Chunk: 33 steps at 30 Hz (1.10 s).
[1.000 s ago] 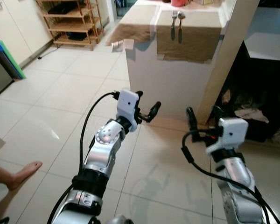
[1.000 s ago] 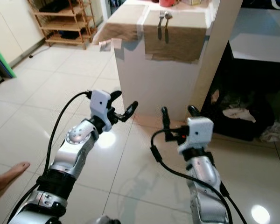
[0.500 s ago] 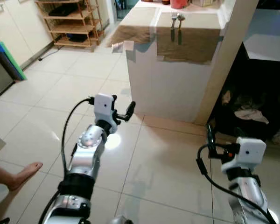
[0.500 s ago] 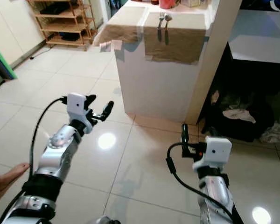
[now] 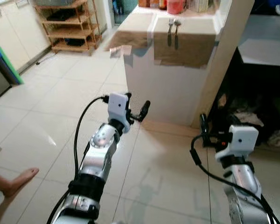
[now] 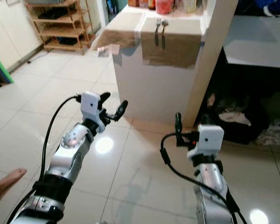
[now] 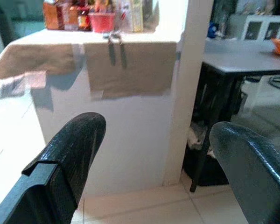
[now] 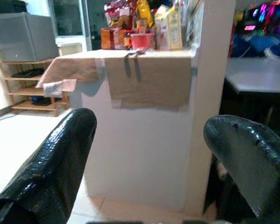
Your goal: Setting the table
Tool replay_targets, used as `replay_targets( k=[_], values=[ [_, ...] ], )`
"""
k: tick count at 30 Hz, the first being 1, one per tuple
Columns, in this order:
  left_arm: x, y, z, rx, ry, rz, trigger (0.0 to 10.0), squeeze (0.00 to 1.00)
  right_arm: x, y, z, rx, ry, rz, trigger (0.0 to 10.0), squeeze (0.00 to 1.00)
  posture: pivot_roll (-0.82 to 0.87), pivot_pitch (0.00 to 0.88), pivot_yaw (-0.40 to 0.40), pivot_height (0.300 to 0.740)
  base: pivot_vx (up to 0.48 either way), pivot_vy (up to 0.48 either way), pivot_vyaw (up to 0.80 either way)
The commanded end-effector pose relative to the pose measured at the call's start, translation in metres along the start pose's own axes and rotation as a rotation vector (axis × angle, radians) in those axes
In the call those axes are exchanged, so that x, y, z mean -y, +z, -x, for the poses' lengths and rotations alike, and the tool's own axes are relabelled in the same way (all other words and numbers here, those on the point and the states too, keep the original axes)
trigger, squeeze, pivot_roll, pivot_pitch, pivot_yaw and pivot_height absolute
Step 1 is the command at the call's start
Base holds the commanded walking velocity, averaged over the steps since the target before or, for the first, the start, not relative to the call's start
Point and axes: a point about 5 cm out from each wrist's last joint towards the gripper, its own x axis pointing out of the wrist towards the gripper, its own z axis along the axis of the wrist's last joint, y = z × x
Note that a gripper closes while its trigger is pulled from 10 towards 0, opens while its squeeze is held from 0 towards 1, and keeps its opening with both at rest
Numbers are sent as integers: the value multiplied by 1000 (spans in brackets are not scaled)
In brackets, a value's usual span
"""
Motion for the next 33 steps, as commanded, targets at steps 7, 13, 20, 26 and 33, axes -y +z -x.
replay_targets(
  k=[7, 13, 20, 26, 33],
  values=[
    [5, 12, -11, 41, -23, -10, 10000, 0, -1, 0, -7, 14, -22, 2, 10000, 0, -29, 0, 94, 740, 430, 0, 0],
    [4, 8, -15, 14, -8, -12, 10000, 0, -7, -1, -8, 16, -13, -6, 10000, 0, -34, 0, 109, 740, 430, 0, 0],
    [5, 7, -16, 9, -6, -6, 10000, 0, -8, -3, -5, 1, 2, -5, 10000, 0, -49, 0, 106, 740, 430, 0, 0],
    [8, 7, -18, 10, -14, -9, 10000, 0, -9, -5, -4, -7, 9, -3, 10000, 0, -52, 0, 108, 740, 432, 0, 0],
    [9, 5, -19, 4, -18, -7, 10000, 0, -11, -8, -4, -15, 16, -9, 10000, 0, -47, 0, 109, 740, 433, 0, 0]
  ],
)
